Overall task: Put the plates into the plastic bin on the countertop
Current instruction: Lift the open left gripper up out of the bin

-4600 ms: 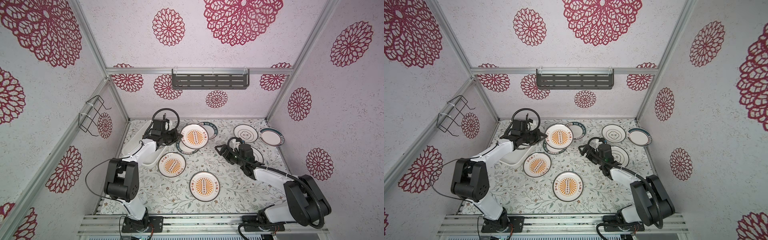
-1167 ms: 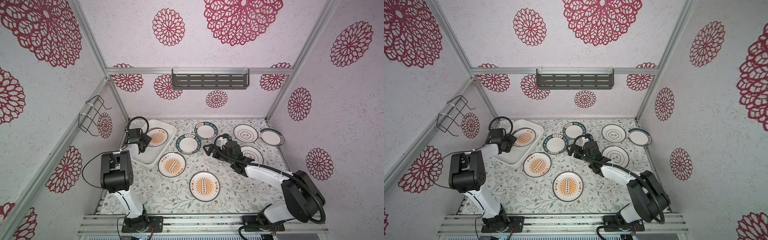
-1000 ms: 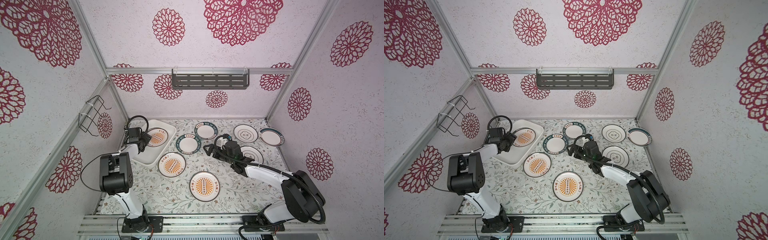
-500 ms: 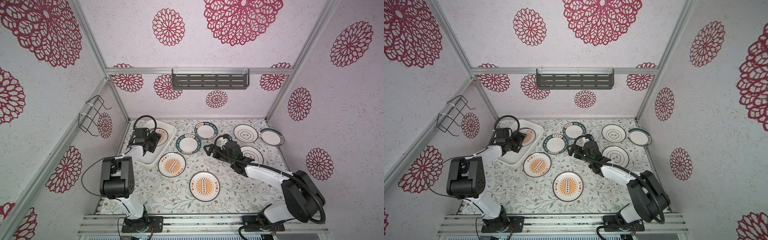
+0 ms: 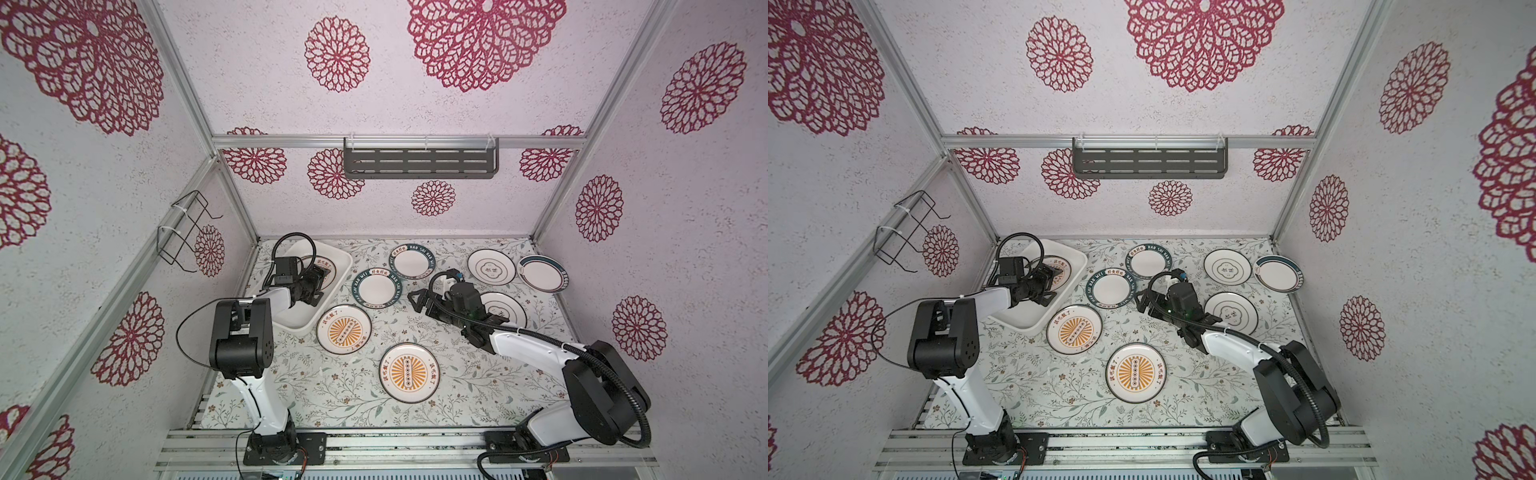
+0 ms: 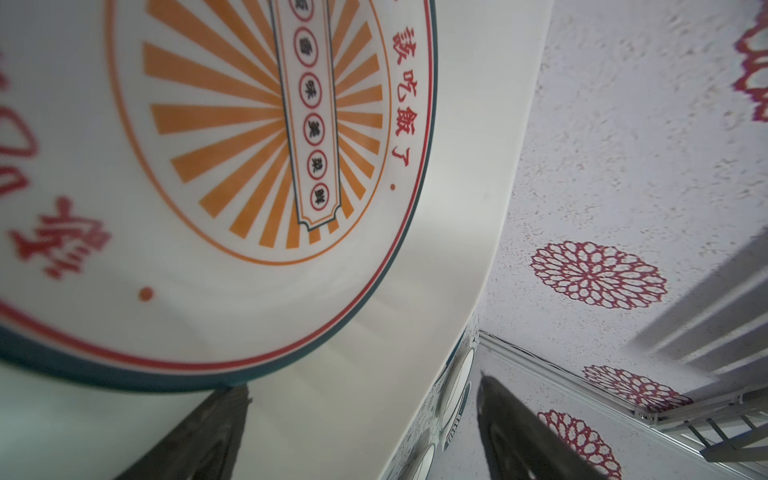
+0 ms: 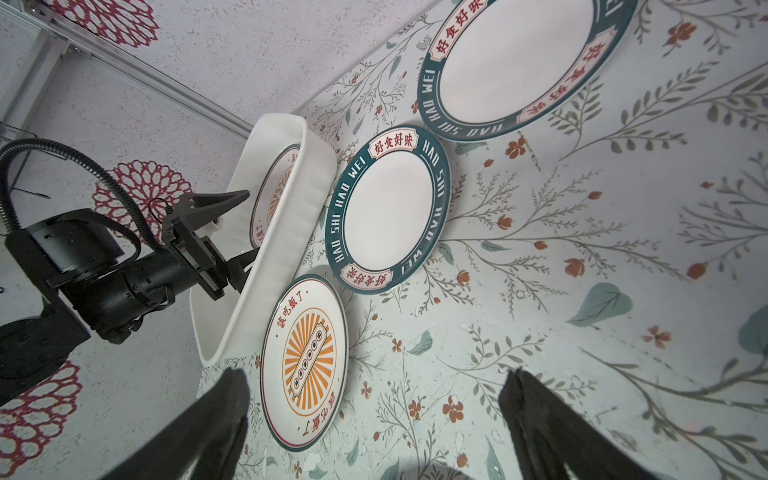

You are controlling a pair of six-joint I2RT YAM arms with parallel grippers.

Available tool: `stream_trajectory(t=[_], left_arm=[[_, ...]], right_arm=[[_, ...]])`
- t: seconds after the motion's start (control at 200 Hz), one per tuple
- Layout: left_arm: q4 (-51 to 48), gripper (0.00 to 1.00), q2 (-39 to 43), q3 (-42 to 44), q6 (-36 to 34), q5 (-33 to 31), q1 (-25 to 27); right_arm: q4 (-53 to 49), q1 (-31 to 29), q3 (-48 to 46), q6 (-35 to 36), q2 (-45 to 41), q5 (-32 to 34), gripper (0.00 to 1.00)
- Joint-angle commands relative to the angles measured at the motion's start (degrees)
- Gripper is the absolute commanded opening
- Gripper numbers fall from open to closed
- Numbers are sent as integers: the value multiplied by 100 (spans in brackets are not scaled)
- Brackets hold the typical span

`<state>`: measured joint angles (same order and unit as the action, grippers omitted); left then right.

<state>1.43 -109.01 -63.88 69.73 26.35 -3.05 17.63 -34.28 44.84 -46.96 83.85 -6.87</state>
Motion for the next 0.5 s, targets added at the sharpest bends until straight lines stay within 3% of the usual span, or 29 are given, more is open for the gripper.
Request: stream_trajectory(t=[0.0, 0.25, 0.495], left_arm=[[212, 89, -113, -284, 5, 41, -2], [535, 89, -573, -435, 219, 111, -151], [913, 89, -73, -242, 106, 15, -170]], right_arm=[[14, 5, 1, 123, -142, 147, 99], [-39, 9, -59, 116, -236, 231, 99], [-124, 18, -115, 143, -361, 371, 99]])
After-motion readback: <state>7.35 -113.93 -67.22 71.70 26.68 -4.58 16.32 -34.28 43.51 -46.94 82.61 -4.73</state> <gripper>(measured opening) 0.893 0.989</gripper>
